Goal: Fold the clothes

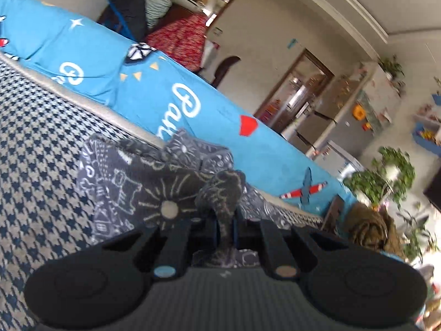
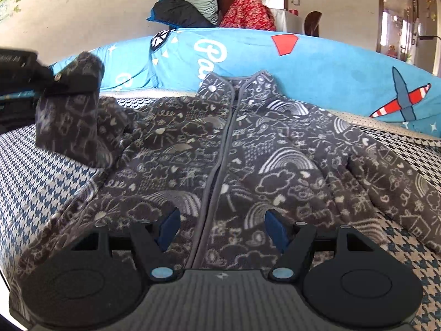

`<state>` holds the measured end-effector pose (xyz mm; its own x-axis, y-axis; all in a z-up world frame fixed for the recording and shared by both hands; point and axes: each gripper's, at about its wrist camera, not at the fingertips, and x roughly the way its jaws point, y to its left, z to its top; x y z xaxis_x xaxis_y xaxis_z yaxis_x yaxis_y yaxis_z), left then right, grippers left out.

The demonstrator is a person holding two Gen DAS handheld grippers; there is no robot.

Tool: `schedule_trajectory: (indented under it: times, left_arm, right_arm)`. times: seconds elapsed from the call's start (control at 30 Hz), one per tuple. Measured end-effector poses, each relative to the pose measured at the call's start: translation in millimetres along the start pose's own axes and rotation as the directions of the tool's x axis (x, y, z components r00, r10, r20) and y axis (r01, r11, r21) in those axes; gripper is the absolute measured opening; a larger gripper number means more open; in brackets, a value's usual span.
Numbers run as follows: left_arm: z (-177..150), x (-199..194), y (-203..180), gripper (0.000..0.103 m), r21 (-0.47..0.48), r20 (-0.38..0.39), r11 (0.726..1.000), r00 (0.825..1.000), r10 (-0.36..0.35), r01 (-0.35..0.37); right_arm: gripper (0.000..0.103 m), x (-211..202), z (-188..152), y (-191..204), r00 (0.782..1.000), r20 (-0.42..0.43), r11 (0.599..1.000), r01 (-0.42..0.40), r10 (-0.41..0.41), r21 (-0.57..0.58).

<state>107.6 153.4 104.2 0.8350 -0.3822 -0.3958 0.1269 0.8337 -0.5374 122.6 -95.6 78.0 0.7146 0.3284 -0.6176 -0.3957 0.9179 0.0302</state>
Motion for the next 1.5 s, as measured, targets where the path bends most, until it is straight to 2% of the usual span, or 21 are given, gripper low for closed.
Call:
schedule_trajectory:
  times: [0.17, 0.3, 0.4, 0.5, 0.57, 0.67, 0.83, 0.9, 0.93, 0.97, 1.0, 1.07, 1.1, 1.13, 1.17, 1.2, 1.3, 1.4, 1.43, 1.5]
  left_arm:
    - [-31.4, 18.4, -19.3, 0.009, 0.099, -0.160, 0.995, 0.987, 0.020, -0.004]
    - [-50.8, 18.0, -20.4, 0.009, 0.137, -0.225, 0.990, 0.973, 0.047, -0.016]
    - [-58.6, 17.3, -21.3, 0.010, 0.161, -0.260, 0.987, 0.963, 0.065, -0.023]
    - [-66.3, 17.3, -24.2, 0.010, 0.193, -0.294, 0.980, 0.951, 0.095, -0.039]
    - [-71.3, 16.8, -27.5, 0.010, 0.212, -0.307, 0.976, 0.945, 0.114, -0.049]
    - [-78.4, 13.6, -32.6, 0.012, 0.215, -0.302, 0.975, 0.945, 0.126, -0.061]
    - [-89.3, 6.4, -39.2, 0.017, 0.199, -0.285, 0.976, 0.947, 0.146, -0.090]
    - [-95.0, 3.0, -41.1, 0.023, 0.186, -0.284, 0.978, 0.947, 0.150, -0.099]
    - [-97.9, 1.1, -41.6, 0.026, 0.179, -0.284, 0.978, 0.947, 0.152, -0.104]
    - [-101.1, -2.1, -42.3, 0.035, 0.171, -0.280, 0.979, 0.947, 0.155, -0.109]
    - [-104.5, -5.8, -43.3, 0.043, 0.164, -0.275, 0.980, 0.949, 0.157, -0.114]
    - [-111.7, -13.8, -46.1, 0.049, 0.158, -0.262, 0.979, 0.951, 0.164, -0.126]
    - [-115.1, -17.5, -48.4, 0.056, 0.166, -0.252, 0.977, 0.952, 0.175, -0.135]
    - [-118.3, -20.9, -50.7, 0.061, 0.175, -0.242, 0.974, 0.952, 0.186, -0.146]
    - [-121.2, -24.5, -52.8, 0.074, 0.186, -0.228, 0.969, 0.952, 0.206, -0.165]
    - [-123.3, -27.7, -53.2, 0.081, 0.188, -0.217, 0.965, 0.950, 0.224, -0.185]
    - [-128.0, -37.0, -51.4, 0.085, 0.173, -0.189, 0.956, 0.945, 0.268, -0.237]
    - [-129.6, -46.7, -46.4, 0.089, 0.123, -0.160, 0.955, 0.945, 0.286, -0.269]
    - [-130.1, -49.9, -44.8, 0.089, 0.106, -0.150, 0.954, 0.944, 0.293, -0.279]
    - [-132.3, -54.6, -43.0, 0.091, 0.078, -0.140, 0.955, 0.945, 0.296, -0.287]
  right_arm:
    - [0.068, -5.5, 10.0, -21.8, 0.999, 0.043, 0.996, 0.020, -0.024, 0.088]
    - [0.068, -10.6, 15.1, -30.6, 0.997, 0.076, 0.991, -0.007, -0.004, 0.134]
    - [0.068, -12.7, 15.9, -36.5, 0.992, 0.091, 0.975, -0.100, 0.083, 0.200]
    - [0.068, -12.3, 15.9, -39.6, 0.976, 0.103, 0.943, -0.212, 0.192, 0.255]
    - [0.068, -11.3, 15.5, -37.1, 0.961, 0.108, 0.923, -0.276, 0.256, 0.268]
    - [0.068, -8.9, 14.1, -29.9, 0.937, 0.105, 0.899, -0.350, 0.334, 0.264]
    - [0.068, 2.5, 6.1, -11.9, 0.918, 0.032, 0.890, -0.392, 0.396, 0.231]
    - [0.068, 8.9, 1.1, -6.0, 0.911, 0.000, 0.888, -0.401, 0.412, 0.225]
    - [0.067, 11.2, -1.8, -2.9, 0.913, -0.013, 0.893, -0.396, 0.408, 0.214]
    - [0.057, 12.8, -4.5, 0.1, 0.920, -0.024, 0.905, -0.379, 0.391, 0.194]
    - [0.043, 13.7, -7.0, 2.9, 0.933, -0.033, 0.922, -0.349, 0.359, 0.165]
    - [0.031, 17.4, -10.3, 3.7, 0.960, -0.058, 0.956, -0.263, 0.272, 0.126]
    - [0.025, 19.6, -11.6, 3.2, 0.972, -0.072, 0.970, -0.215, 0.224, 0.110]
    - [0.022, 22.8, -12.9, 1.4, 0.981, -0.090, 0.982, -0.161, 0.170, 0.097]
    - [0.019, 26.2, -14.4, -1.7, 0.987, -0.110, 0.990, -0.111, 0.120, 0.089]
    - [0.019, 27.4, -15.6, -5.1, 0.988, -0.117, 0.992, -0.089, 0.099, 0.089]
    - [0.019, 23.4, -15.9, -13.5, 0.990, -0.107, 0.991, -0.078, 0.090, 0.108]
    - [0.019, 11.6, -14.0, -19.2, 0.996, -0.051, 0.991, -0.064, 0.070, 0.117]
    - [0.019, 6.4, -12.3, -20.5, 0.996, -0.021, 0.990, -0.079, 0.082, 0.120]
    - [0.019, -5.9, -9.1, -21.4, 0.987, 0.046, 0.980, -0.158, 0.154, 0.125]
